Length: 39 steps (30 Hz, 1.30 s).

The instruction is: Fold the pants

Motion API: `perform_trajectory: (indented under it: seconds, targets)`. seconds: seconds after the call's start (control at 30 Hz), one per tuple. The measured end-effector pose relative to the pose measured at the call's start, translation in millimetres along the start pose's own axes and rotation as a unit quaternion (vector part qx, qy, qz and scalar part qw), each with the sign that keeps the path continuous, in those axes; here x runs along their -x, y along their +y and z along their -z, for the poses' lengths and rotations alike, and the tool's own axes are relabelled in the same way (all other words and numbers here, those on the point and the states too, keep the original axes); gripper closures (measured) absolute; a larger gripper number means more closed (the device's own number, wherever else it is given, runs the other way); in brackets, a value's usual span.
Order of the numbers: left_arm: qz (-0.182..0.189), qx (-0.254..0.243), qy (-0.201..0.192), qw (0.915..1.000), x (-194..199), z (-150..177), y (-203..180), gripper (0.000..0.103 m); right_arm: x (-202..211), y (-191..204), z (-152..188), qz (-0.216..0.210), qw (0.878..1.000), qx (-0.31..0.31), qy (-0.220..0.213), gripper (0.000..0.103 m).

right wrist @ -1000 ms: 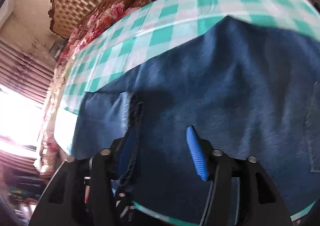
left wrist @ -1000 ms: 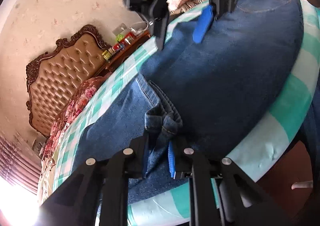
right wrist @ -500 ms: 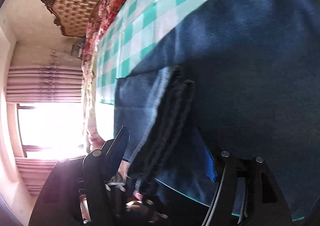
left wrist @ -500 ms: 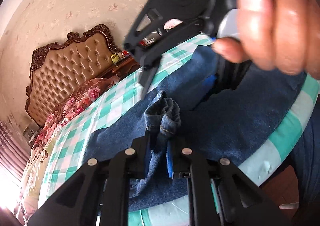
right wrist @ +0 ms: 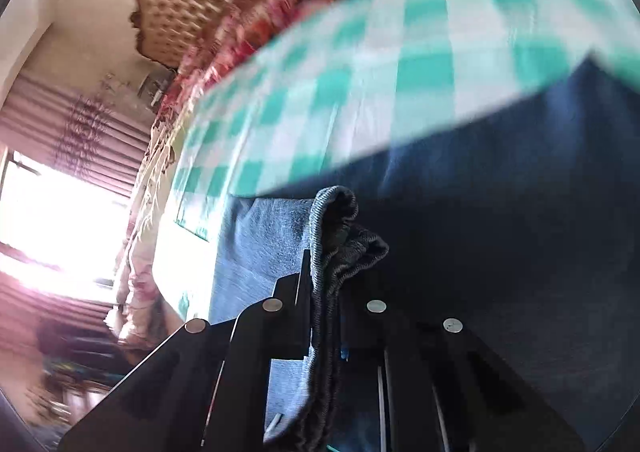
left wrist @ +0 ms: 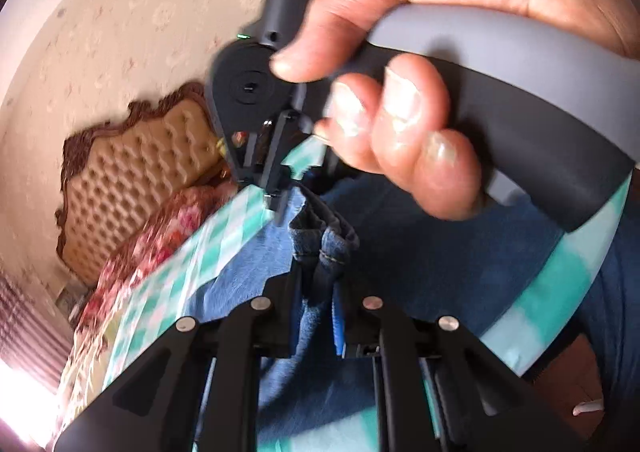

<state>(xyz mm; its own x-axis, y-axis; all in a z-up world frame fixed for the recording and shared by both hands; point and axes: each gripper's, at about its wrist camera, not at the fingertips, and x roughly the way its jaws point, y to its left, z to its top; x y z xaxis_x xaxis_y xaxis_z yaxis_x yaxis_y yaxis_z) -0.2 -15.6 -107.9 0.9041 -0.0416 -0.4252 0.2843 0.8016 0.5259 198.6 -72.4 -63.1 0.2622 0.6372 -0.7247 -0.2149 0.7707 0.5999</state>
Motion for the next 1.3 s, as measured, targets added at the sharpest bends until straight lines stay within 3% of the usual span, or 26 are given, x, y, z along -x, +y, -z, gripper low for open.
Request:
perform_trajectory:
  seconds: [0.1, 0.27, 0.5, 0.6, 0.67, 0.7, 0.77, 0.9, 0.93, 1.0, 1.03, 1.1, 1.17, 1.23, 1.3]
  targets:
    - [0.022, -0.011, -0.016, 0.9996, -5, -20, -19, 0.091, 22, -20, -5, 0.022, 1.0, 0.003, -0.017, 0.091]
    - [0.058, -0.049, 0.01, 0.9971, -33, -22, -67, 0.091, 7, -76, 0, 0.042, 0.999, -0.023, 0.005, 0.089]
    - [0.051, -0.074, 0.02, 0.9958, -41, -15, -84, 0.091, 7, -95, 0, 0.016, 0.999, -0.043, -0.02, 0.062]
    - [0.047, -0.08, 0.019, 0.9955, -39, -13, -85, 0.091, 3, -91, -8, 0.026, 0.999, -0.035, -0.025, 0.063]
    - [0.044, -0.085, 0.016, 0.9953, -35, -14, -91, 0.091, 2, -91, -9, 0.05, 0.998, -0.03, -0.022, 0.083]
    - [0.04, -0.088, 0.013, 0.9952, -33, -15, -91, 0.091, 4, -91, -10, 0.048, 0.998, -0.035, -0.022, 0.086]
    - [0.039, -0.085, 0.008, 0.9956, -27, -16, -95, 0.091, 13, -85, -9, 0.049, 0.998, -0.022, -0.038, 0.087]
    - [0.064, -0.077, 0.023, 0.9948, -33, -11, -100, 0.089, 0, -77, -3, 0.119, 0.992, 0.023, -0.031, 0.087]
    - [0.058, -0.076, 0.018, 0.9952, -31, -10, -100, 0.086, 1, -77, -1, 0.128, 0.99, 0.036, -0.039, 0.087]
    - [0.051, -0.061, 0.007, 0.9968, -21, -11, -91, 0.057, 8, -69, 1, 0.158, 0.985, 0.044, -0.059, 0.079]
    - [0.044, -0.036, -0.001, 0.9984, -10, -9, -78, 0.051, 18, -69, 4, 0.172, 0.981, 0.045, -0.075, 0.075]
    - [0.033, 0.006, -0.004, 0.9994, 8, 0, -55, 0.048, 44, -54, 11, 0.207, 0.969, 0.064, -0.121, 0.074]
    - [-0.02, 0.036, 0.005, 0.9991, 31, 24, -25, 0.046, 64, -35, 24, 0.208, 0.962, 0.088, -0.151, 0.074]
    - [-0.076, 0.057, 0.036, 0.9948, 40, 55, 1, 0.045, 67, -14, 44, 0.18, 0.965, 0.117, -0.149, 0.074]
    - [-0.119, 0.073, 0.073, 0.9875, 43, 84, 22, 0.045, 50, 5, 65, 0.186, 0.961, 0.157, -0.132, 0.074]
